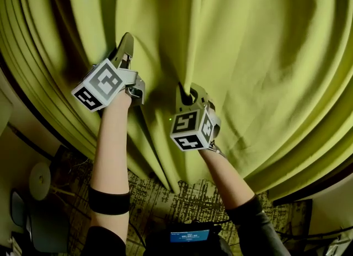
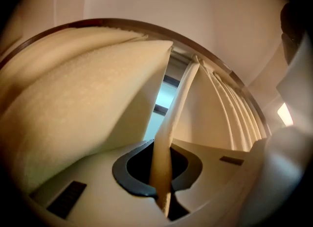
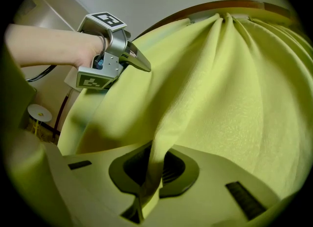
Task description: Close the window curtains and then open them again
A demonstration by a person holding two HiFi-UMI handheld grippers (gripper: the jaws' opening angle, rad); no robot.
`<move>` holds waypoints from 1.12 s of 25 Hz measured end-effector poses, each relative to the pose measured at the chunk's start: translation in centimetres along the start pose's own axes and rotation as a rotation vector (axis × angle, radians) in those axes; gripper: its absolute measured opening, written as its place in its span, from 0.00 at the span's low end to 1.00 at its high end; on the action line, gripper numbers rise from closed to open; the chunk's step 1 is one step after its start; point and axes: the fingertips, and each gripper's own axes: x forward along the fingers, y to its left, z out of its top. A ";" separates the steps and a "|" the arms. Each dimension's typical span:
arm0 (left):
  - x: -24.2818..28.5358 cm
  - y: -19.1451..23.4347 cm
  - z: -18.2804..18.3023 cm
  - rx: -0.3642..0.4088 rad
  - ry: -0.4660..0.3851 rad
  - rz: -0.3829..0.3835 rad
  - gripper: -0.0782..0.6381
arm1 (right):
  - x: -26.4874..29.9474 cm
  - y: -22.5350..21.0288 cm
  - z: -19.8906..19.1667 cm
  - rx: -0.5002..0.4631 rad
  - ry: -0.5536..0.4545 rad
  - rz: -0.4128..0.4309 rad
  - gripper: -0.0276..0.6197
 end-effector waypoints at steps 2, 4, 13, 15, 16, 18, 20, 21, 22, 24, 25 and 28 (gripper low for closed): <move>0.2 0.3 0.0 0.007 -0.009 -0.008 0.10 | 0.6 0.1 0.0 -0.011 -0.008 -0.006 0.08; 0.3 0.3 0.0 0.017 -0.014 -0.016 0.10 | 0.8 0.2 0.0 -0.019 -0.013 -0.011 0.08; 0.5 -1.9 0.6 0.027 -0.026 -0.119 0.10 | 1.0 1.1 0.6 -0.017 -0.031 -0.048 0.08; 0.5 -1.5 0.5 0.012 -0.024 -0.114 0.10 | 1.1 1.3 0.6 -0.023 -0.025 -0.037 0.08; 0.5 -1.3 0.4 0.006 -0.024 -0.106 0.10 | 1.1 1.4 0.6 -0.029 -0.021 -0.032 0.08; 0.4 -0.9 0.2 0.003 -0.024 -0.094 0.10 | 1.1 1.5 0.5 -0.039 -0.019 -0.027 0.08; 0.4 -1.2 0.5 0.014 -0.030 -0.097 0.10 | 1.1 1.6 0.5 -0.042 -0.028 -0.023 0.08; 0.4 -1.4 0.7 0.019 -0.034 -0.102 0.10 | 1.1 1.7 0.6 -0.042 -0.035 -0.020 0.08; 0.5 -1.6 0.9 0.023 -0.036 -0.108 0.10 | 1.1 1.9 0.7 -0.040 -0.041 -0.017 0.08; 0.6 -2.0 0.8 0.034 -0.027 -0.124 0.10 | 1.1 2.2 0.6 -0.033 -0.045 -0.019 0.08; 0.7 -2.2 0.6 0.043 -0.018 -0.137 0.10 | 1.1 2.1 0.5 -0.027 -0.041 -0.027 0.08; 1.2 -2.6 -0.2 0.055 0.012 -0.195 0.10 | 1.3 1.0 0.0 0.013 -0.021 -0.077 0.08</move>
